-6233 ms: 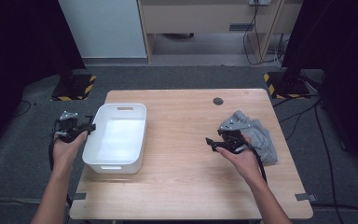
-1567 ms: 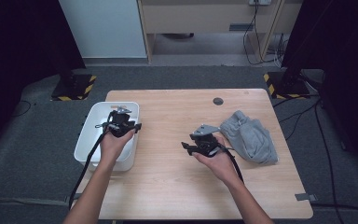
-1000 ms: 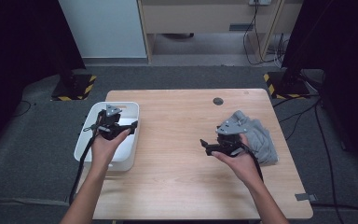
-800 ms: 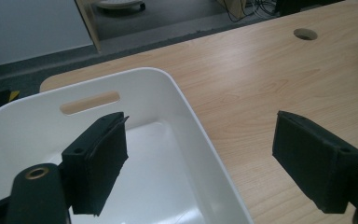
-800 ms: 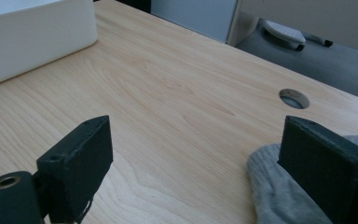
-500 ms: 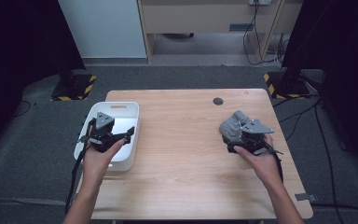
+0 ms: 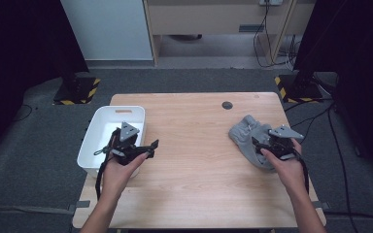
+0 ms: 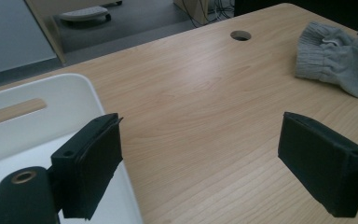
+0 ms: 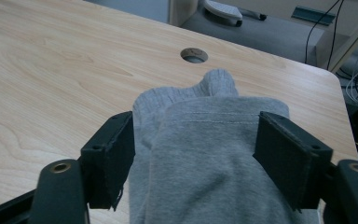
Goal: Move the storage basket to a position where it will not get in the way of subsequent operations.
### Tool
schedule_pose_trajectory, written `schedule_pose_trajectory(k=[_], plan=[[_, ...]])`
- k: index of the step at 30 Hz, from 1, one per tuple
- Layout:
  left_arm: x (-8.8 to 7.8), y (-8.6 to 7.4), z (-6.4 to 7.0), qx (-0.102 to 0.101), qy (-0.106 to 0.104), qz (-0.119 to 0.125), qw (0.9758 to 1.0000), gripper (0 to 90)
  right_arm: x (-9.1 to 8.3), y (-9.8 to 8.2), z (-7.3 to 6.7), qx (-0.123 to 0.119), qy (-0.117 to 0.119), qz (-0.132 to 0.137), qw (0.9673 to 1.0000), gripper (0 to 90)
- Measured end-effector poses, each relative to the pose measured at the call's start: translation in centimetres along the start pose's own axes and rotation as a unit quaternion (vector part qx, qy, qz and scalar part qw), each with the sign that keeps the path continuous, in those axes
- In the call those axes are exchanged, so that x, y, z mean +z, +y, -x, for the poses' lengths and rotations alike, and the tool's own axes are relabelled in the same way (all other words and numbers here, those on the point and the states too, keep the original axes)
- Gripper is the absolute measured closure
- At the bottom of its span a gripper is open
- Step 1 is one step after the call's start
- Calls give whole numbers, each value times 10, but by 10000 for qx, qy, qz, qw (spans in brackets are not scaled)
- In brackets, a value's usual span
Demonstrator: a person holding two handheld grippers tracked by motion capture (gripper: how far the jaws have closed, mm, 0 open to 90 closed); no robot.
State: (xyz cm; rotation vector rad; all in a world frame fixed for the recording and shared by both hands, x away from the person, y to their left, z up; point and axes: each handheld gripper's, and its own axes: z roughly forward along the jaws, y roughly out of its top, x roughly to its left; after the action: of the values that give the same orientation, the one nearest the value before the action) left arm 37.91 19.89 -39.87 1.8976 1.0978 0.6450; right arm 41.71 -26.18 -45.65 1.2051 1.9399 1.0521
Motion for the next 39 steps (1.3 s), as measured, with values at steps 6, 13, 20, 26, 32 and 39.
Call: schedule_pose_trajectory(k=[6,13,20,26,32,39], plan=[[22,4,19,207,-283,-24,9994,121,12,-5,1,-44,-44,-256,9997,191],[42,3,32,389,-467,-172,9980,107,27,-16,2,-136,-173,-637,9977,119],[49,-5,36,392,-551,-252,9974,105,38,-24,3,-237,-208,-913,9953,178],[56,-14,36,373,-589,-324,9970,105,43,-27,4,-256,-189,-1112,9933,419],[61,-19,37,344,-591,-295,9972,106,40,-24,-5,-179,-24,-1075,9940,612],[68,-22,43,514,-574,-281,9966,109,45,-17,-40,-117,256,-1030,9943,615]])
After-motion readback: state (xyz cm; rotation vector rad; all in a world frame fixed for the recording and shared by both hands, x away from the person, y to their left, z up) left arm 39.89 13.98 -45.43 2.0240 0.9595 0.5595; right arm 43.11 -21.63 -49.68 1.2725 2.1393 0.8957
